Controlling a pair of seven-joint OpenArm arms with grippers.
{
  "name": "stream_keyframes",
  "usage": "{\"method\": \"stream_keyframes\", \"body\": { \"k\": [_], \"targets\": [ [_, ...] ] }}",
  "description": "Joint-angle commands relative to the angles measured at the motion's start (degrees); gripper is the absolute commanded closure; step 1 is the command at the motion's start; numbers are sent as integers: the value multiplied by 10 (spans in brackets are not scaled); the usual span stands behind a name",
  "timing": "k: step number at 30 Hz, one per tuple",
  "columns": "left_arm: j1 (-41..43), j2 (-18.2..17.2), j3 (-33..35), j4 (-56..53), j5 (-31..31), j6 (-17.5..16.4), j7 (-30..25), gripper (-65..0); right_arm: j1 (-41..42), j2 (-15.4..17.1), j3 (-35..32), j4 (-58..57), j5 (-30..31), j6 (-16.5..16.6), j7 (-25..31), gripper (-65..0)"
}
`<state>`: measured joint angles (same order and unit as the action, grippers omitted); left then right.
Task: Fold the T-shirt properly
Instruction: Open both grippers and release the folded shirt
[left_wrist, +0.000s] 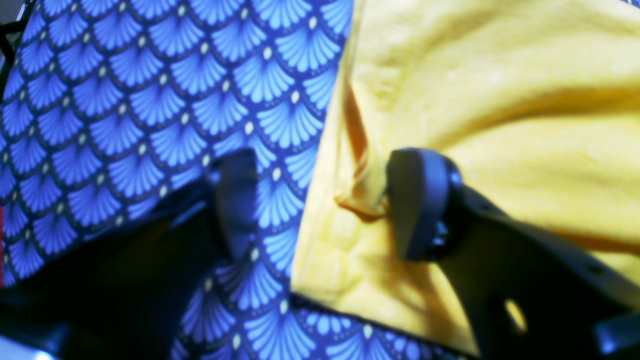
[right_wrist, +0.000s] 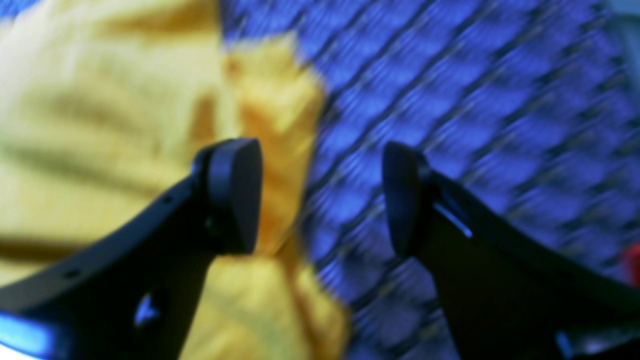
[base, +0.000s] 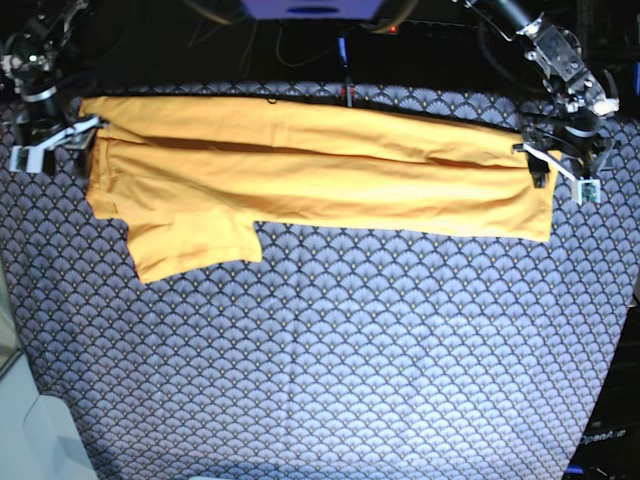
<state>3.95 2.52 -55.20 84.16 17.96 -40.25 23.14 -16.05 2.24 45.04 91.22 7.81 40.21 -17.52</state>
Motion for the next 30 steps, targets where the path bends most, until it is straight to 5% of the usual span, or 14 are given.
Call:
{"method": "stream_keyframes", "body": {
  "k": [1,7,19,24,30],
  "targets": [
    [-6,-7,-1,12,-5,2,-13,-422,4,9,5,12,9,-2,16,-390],
    [-6,-5,-1,12,-5,2,-13,-421,55,23,-18,9,7,-2,6,-391],
    [-3,-5,-1,18,-5,2,-13,-421,224,85,-122,-45,6,-2,-184,-391],
    [-2,-5,-1,31,-5,2,-10,-421,284,125,-140,-186,6,-2,-187,-391],
    [-2,-5,-1,31,-5,2,-9,-421,289,127,-153,-222,6,-2,-186,-391]
  ]
}}
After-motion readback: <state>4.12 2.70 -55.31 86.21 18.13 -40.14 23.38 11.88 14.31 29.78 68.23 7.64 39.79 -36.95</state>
